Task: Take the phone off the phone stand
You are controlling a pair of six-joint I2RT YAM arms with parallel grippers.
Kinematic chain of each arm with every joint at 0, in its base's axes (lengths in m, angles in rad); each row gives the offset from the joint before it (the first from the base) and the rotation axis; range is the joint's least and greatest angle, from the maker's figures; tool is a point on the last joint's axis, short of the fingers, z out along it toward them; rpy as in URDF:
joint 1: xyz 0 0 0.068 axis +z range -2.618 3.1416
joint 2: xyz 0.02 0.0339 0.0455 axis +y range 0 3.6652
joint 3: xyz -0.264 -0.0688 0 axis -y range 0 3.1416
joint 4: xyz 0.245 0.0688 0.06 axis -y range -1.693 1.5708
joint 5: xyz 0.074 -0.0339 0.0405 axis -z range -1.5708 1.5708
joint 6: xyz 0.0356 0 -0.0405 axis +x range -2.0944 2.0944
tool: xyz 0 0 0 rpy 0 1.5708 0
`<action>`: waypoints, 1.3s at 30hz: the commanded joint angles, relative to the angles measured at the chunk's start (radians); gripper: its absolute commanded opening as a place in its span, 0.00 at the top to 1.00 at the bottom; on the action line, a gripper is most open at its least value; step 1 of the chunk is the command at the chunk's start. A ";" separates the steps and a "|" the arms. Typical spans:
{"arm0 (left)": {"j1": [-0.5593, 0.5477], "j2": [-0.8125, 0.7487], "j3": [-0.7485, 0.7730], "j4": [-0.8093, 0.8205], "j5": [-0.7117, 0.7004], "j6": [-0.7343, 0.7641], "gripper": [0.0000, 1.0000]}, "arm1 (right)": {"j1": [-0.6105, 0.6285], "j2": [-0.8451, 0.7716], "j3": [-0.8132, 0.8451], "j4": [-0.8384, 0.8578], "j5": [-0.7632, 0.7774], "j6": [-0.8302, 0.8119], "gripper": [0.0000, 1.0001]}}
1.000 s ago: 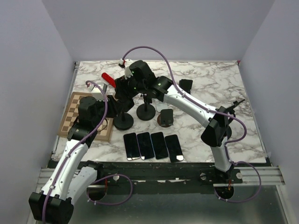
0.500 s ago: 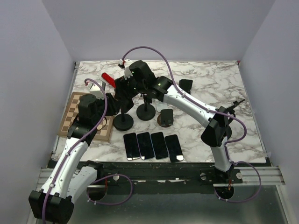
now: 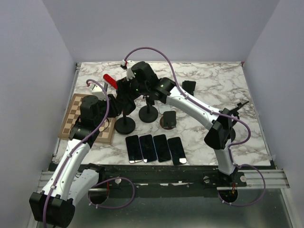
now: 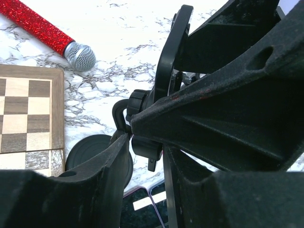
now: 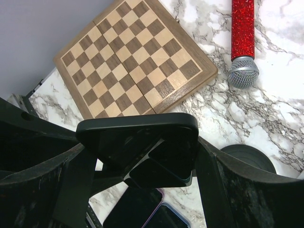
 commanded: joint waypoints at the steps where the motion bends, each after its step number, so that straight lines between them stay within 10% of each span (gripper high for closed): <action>1: 0.006 0.011 0.010 0.035 0.044 -0.009 0.60 | 0.015 0.015 0.035 0.034 -0.008 0.053 0.99; 13: 0.006 0.027 -0.011 0.068 0.086 -0.017 0.70 | 0.020 -0.010 -0.021 0.075 0.080 0.043 0.99; 18: 0.006 0.055 0.001 0.062 0.076 -0.020 0.99 | 0.038 -0.035 -0.055 0.095 0.187 0.010 0.99; 24: 0.007 0.049 -0.025 0.057 0.095 0.001 1.00 | 0.035 -0.119 -0.205 0.233 0.267 -0.065 0.99; 28: 0.020 0.043 -0.059 0.082 0.192 0.021 1.00 | 0.021 -0.250 -0.458 0.532 0.095 -0.190 0.99; 39: 0.056 0.082 -0.066 0.078 0.256 0.086 1.00 | -0.114 -0.102 -0.279 0.404 -0.385 -0.159 0.99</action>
